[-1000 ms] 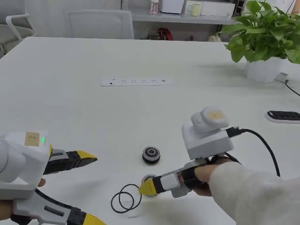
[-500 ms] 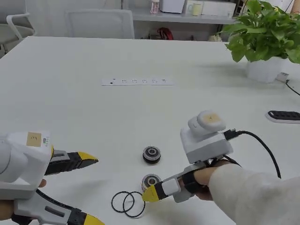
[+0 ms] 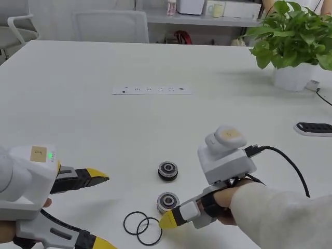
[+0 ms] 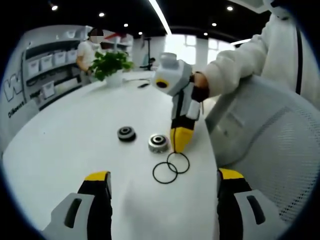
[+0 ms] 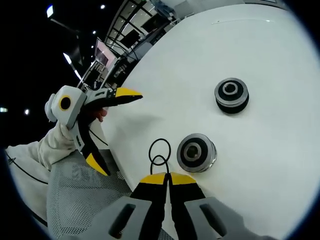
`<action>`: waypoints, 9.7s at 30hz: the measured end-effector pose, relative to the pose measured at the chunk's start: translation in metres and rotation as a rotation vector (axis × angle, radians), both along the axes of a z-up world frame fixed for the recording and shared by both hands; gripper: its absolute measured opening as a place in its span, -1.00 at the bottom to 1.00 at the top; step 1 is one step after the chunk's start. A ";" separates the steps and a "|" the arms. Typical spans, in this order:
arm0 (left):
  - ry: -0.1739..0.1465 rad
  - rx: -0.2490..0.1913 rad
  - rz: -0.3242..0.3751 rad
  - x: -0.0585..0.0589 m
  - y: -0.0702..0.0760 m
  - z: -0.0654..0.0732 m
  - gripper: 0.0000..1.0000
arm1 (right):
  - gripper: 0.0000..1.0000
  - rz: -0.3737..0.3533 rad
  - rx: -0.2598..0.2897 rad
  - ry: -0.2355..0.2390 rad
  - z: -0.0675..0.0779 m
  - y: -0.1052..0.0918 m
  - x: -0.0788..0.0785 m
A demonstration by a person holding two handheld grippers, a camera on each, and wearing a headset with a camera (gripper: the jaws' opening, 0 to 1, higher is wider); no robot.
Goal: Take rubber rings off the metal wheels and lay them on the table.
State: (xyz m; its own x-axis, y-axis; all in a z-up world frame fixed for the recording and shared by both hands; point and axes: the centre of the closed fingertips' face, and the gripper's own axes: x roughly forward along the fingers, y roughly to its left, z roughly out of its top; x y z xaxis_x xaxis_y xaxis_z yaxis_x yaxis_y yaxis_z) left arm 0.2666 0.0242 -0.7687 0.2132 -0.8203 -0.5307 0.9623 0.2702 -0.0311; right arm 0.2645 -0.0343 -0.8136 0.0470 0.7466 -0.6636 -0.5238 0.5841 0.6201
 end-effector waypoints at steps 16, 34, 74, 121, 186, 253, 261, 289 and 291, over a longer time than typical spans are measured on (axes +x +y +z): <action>0.006 0.003 0.003 0.000 0.000 -0.001 0.76 | -0.96 -0.012 -0.007 0.000 -0.001 -0.003 0.002; 0.004 -0.006 0.013 0.002 0.001 0.001 0.76 | -0.94 -0.076 0.064 -0.043 0.020 -0.009 0.021; 0.005 -0.110 0.059 0.012 -0.004 0.038 0.90 | -0.25 -0.235 0.228 -0.435 0.097 -0.028 0.080; -0.179 -0.229 -0.004 0.110 -0.076 0.097 0.43 | -0.31 -0.074 0.121 -0.715 0.109 -0.065 0.149; -0.077 -0.076 0.113 0.111 -0.091 -0.023 -0.72 | -0.62 0.176 -0.099 -0.603 0.006 -0.035 0.107; -0.073 -0.081 0.119 0.103 -0.085 -0.022 -0.73 | -1.00 -0.021 -0.011 -0.438 0.015 -0.039 0.113; -0.070 -0.092 0.126 0.103 -0.085 -0.022 -0.73 | -1.00 -0.021 -0.007 -0.437 0.017 -0.037 0.112; -0.089 -0.076 0.134 0.107 -0.085 -0.025 -0.73 | -1.00 0.012 -0.033 -0.453 0.020 -0.032 0.109; -0.090 -0.076 0.134 0.107 -0.084 -0.026 -0.73 | -1.00 0.012 -0.031 -0.453 0.020 -0.032 0.110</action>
State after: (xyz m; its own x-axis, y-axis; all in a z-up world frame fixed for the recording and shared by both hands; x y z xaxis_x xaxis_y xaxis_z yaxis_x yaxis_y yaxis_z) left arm 0.3741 -0.0602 -0.7942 0.3676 -0.8185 -0.4415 0.9175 0.3967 0.0285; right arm 0.3742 -0.0665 -0.7935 0.3293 0.7289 -0.6003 -0.7453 0.5909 0.3087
